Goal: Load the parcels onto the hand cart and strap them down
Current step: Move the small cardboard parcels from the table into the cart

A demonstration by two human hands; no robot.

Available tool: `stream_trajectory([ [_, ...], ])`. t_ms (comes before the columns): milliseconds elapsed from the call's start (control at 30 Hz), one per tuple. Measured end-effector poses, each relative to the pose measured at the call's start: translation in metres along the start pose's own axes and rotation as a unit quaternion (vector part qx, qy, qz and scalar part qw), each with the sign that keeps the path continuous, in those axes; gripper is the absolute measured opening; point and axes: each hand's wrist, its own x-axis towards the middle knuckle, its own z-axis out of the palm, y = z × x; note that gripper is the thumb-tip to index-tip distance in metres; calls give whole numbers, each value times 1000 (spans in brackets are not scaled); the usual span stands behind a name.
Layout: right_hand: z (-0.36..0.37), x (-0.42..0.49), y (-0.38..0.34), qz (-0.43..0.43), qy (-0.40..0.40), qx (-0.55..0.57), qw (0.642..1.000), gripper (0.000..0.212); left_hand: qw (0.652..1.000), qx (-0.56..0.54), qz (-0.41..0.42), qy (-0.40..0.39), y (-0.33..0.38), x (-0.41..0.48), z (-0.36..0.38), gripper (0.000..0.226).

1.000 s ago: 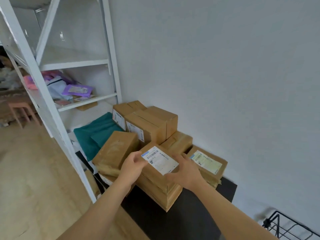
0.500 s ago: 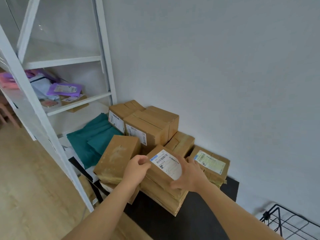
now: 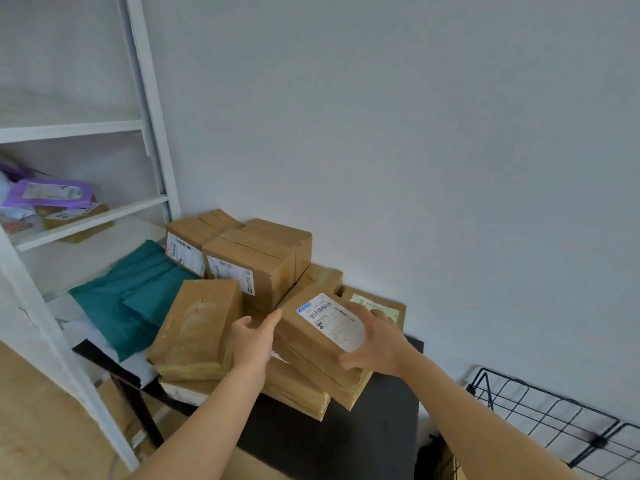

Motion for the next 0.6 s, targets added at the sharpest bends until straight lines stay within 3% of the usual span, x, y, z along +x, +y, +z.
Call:
stream_trajectory([
  [100,-3,-13,1,23,15,57,998,99,991,-12,-84,-101,-2,-13,5,97],
  [200,-3,-24,1,32,35,96,994,102,977,-24,-118,-178,-7,-29,15,103],
  [333,3,-44,4,47,59,114,991,104,977,-49,-105,-177,-22,-39,27,108],
  [467,9,-65,19,59,89,156,982,106,983,-69,-54,-163,-34,-45,35,99],
  [600,10,-88,37,91,131,203,966,82,975,-80,-33,-206,-40,-56,42,88],
])
